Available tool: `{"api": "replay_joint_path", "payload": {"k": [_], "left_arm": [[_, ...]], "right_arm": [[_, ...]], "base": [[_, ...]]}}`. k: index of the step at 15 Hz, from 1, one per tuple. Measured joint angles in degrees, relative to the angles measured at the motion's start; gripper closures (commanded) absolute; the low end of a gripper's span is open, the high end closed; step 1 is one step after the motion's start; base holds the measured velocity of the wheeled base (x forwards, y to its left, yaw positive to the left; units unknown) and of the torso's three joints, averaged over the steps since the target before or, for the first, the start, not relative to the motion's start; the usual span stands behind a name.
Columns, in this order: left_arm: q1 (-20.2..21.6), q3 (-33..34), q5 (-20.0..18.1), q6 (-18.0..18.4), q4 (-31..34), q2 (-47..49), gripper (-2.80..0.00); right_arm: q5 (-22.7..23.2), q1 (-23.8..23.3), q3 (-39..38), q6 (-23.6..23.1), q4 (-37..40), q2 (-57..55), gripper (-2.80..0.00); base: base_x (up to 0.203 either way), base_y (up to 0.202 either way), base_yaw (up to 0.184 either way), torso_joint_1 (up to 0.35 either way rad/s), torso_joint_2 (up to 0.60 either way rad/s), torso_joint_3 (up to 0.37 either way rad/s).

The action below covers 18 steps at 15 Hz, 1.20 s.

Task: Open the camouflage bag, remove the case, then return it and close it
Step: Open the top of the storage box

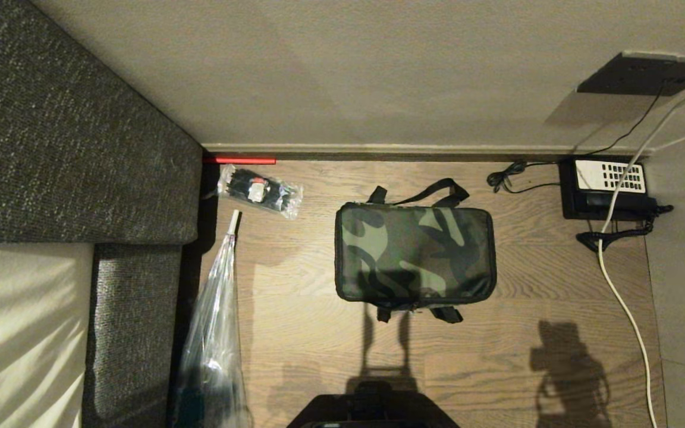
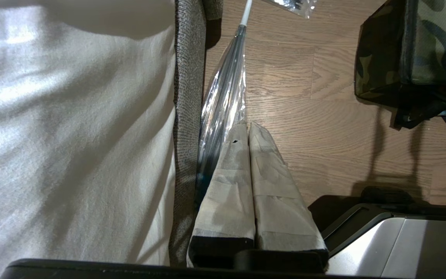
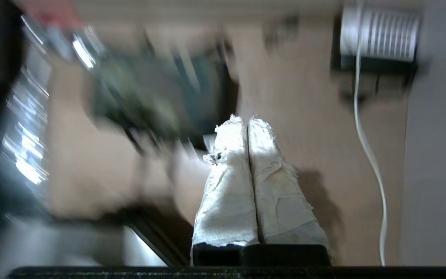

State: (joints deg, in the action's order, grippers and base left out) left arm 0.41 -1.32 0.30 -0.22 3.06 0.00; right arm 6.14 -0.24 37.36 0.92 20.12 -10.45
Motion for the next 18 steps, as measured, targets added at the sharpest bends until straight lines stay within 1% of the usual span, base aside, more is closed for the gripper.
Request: {"api": "replay_joint_path", "payload": {"k": [2, 3, 4, 5, 6, 9, 18], "left_arm": [[0.0, 0.0, 0.0, 0.0, 0.0, 0.0, 0.0], [0.0, 0.0, 0.0, 0.0, 0.0, 0.0, 0.0], [0.0, 0.0, 0.0, 0.0, 0.0, 0.0, 0.0], [0.0, 0.0, 0.0, 0.0, 0.0, 0.0, 0.0], [0.0, 0.0, 0.0, 0.0, 0.0, 0.0, 0.0], [0.0, 0.0, 0.0, 0.0, 0.0, 0.0, 0.0], [0.0, 0.0, 0.0, 0.0, 0.0, 0.0, 0.0]], "right_arm": [[1.3, -0.1, 18.1, 3.9, 10.2, -7.3, 0.0], [1.9, -0.2, 23.9, 5.8, 15.0, -10.8, 0.0], [2.6, -0.3, 28.1, 7.7, 20.0, -13.9, 0.0], [2.9, -0.3, 30.3, 8.7, 23.5, -16.1, 0.0], [3.0, -0.4, 31.4, 8.8, 24.6, -17.6, 0.0], [3.0, -0.4, 32.3, 8.9, 24.7, -19.6, 0.0], [2.9, -0.4, 32.4, 8.9, 24.7, -20.5, 0.0]], "base": [[0.0, 0.0, 0.0, 0.0, 0.0, 0.0], [0.0, 0.0, 0.0, 0.0, 0.0, 0.0], [0.0, 0.0, 0.0, 0.0, 0.0, 0.0], [0.0, 0.0, 0.0, 0.0, 0.0, 0.0], [0.0, 0.0, 0.0, 0.0, 0.0, 0.0], [0.0, 0.0, 0.0, 0.0, 0.0, 0.0], [0.0, 0.0, 0.0, 0.0, 0.0, 0.0]]}}
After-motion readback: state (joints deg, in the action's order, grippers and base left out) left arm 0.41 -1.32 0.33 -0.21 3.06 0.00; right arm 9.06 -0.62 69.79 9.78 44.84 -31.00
